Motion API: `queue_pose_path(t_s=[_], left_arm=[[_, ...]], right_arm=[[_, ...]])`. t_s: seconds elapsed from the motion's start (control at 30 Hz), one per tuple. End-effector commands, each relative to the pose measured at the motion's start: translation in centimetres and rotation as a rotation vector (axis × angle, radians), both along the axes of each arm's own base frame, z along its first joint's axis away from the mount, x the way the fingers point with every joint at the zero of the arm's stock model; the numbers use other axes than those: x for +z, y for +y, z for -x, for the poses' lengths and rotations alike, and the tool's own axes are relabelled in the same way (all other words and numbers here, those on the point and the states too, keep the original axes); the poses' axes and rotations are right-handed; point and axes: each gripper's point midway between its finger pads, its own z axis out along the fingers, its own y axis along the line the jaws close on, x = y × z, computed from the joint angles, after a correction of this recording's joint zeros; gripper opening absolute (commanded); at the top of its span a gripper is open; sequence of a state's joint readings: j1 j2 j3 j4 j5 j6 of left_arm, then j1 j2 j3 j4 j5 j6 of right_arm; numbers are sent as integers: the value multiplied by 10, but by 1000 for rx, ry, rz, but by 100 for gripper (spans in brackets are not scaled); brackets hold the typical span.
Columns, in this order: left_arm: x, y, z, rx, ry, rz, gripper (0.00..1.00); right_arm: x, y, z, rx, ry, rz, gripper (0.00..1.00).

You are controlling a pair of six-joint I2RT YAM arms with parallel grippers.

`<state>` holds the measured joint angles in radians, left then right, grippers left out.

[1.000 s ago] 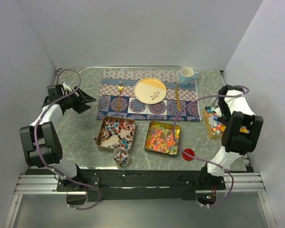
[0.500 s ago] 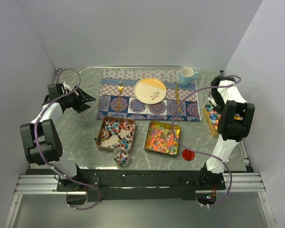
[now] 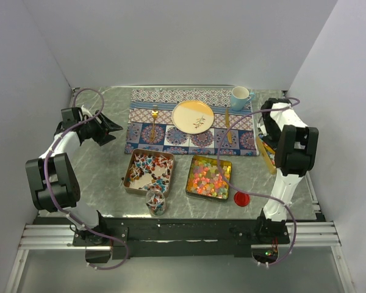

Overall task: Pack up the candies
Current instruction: Scoop the fake candies from the storage box.

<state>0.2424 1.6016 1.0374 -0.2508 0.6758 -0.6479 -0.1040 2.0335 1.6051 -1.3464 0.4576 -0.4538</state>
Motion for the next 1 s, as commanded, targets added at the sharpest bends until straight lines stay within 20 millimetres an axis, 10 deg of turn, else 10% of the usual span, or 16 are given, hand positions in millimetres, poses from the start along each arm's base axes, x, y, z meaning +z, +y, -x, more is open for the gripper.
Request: queue_pose_path(t_s=[0.0,0.53,0.97], left_arm=[[23,1,-9,-7,-85,-45,68],[36,8,-2,-75,-146,-171,68],[37,4,-8,-118,-160,-163,68]], right_arm=[[-17,25,27,-73,130,-188,0],[-65,53,21,-87,15,-500,0],[-63,38,5,-94,-204,-581,0]])
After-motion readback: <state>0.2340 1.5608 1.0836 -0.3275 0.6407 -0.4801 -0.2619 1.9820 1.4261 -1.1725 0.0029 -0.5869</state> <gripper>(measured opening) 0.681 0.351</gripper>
